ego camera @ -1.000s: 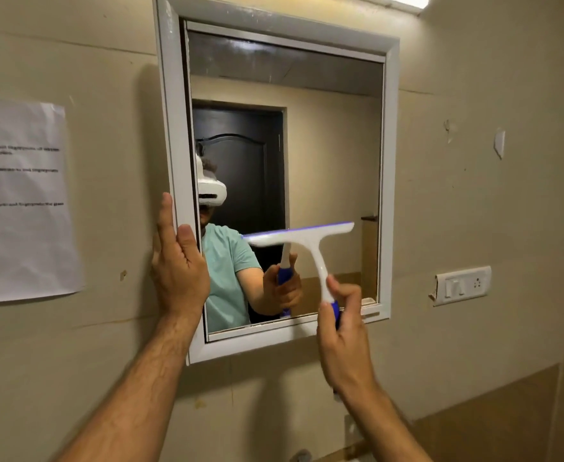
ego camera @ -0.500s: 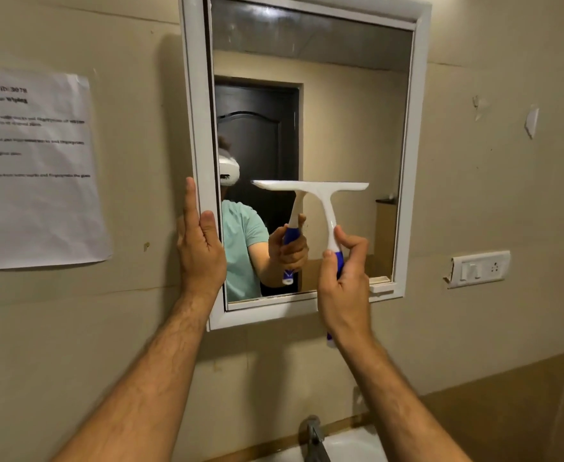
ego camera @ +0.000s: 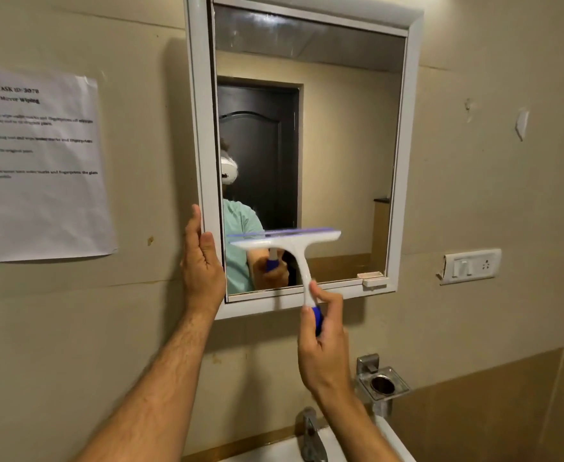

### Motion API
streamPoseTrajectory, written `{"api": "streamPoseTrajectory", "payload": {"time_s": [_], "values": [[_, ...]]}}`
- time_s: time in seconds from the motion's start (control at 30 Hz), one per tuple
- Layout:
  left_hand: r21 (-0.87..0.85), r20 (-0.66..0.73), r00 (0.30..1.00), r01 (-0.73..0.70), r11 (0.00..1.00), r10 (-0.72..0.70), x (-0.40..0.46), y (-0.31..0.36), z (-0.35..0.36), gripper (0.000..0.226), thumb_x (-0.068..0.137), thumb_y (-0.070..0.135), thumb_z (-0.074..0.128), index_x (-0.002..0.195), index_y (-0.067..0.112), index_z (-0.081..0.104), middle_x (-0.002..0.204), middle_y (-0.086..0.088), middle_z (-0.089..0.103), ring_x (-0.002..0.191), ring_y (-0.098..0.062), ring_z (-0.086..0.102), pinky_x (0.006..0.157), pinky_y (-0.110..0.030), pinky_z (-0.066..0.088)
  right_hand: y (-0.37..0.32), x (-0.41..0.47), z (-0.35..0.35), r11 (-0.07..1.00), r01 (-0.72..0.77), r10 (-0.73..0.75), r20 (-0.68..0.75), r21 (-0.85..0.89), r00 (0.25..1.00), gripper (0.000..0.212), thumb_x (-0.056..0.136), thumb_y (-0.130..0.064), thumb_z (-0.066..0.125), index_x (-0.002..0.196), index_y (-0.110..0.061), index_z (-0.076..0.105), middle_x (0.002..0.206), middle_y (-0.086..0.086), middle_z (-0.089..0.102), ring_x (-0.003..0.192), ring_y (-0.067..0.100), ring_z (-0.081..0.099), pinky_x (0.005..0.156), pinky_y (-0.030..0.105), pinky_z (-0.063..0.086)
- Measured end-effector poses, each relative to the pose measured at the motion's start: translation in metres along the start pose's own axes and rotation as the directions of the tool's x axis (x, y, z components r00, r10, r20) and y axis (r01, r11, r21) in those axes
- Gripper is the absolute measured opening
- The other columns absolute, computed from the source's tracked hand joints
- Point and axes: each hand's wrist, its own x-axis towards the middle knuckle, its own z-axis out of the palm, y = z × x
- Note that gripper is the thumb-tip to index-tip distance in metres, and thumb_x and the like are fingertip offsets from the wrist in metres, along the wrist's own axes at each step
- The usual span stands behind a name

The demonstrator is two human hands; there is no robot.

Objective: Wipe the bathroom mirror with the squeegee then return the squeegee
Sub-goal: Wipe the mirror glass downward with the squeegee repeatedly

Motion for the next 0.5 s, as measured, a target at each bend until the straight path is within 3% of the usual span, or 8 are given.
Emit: {"api": "streamPoseTrajectory", "payload": {"time_s": [0.1, 0.17, 0.4, 0.5], "values": [[0.02, 0.006, 0.999, 0.038, 0.999, -0.038, -0.003, -0.003, -0.004, 0.041, 0.105, 0.015, 0.034, 0.146, 0.016, 0.037, 0.147, 0.01, 0.04, 0.132, -0.007, 0.039, 0.094, 0.007, 0.026, -0.028, 0.039, 0.009, 0.996, 0.085, -0.086, -0.03, -0.02, 0.996, 0.028, 0.101, -0.022, 0.046, 0.115, -0.046, 0.041, 0.07, -0.017, 0.06, 0.053, 0.008, 0.056, 0.045, 0.023, 0.046], [0.028, 0.017, 0.999, 0.042, 0.999, -0.042, -0.003, -0.004, -0.007, 0.038, 0.105, 0.015, 0.035, 0.143, 0.013, 0.04, 0.144, 0.015, 0.039, 0.129, -0.005, 0.04, 0.092, 0.008, 0.026, -0.037, 0.057, 0.014, 0.995, 0.098, -0.099, -0.041, -0.031, 0.994, 0.024, 0.101, -0.025, 0.045, 0.12, -0.039, 0.042, 0.076, -0.015, 0.063, 0.058, 0.011, 0.059, 0.048, 0.026, 0.05], [0.024, 0.055, 0.994, 0.095, 0.995, -0.096, -0.006, 0.002, -0.012, 0.039, 0.105, 0.018, 0.035, 0.144, 0.017, 0.038, 0.139, 0.02, 0.039, 0.12, 0.006, 0.04, 0.089, 0.007, 0.03, -0.023, 0.039, 0.022, 0.997, 0.053, -0.054, -0.013, -0.052, 0.998, 0.028, 0.1, -0.026, 0.044, 0.118, -0.046, 0.036, 0.069, -0.004, 0.057, 0.05, 0.005, 0.052, 0.046, 0.017, 0.041], [0.005, 0.079, 0.988, 0.132, 0.991, -0.132, -0.013, 0.012, -0.015, 0.042, 0.105, 0.014, 0.034, 0.148, 0.016, 0.033, 0.134, 0.02, 0.038, 0.108, 0.019, 0.043, 0.078, 0.011, 0.031, -0.015, 0.019, 0.02, 0.999, -0.01, 0.01, 0.019, -0.034, 1.0, 0.029, 0.101, -0.025, 0.044, 0.12, -0.046, 0.037, 0.062, -0.002, 0.052, 0.045, 0.004, 0.048, 0.044, 0.015, 0.038]]}}
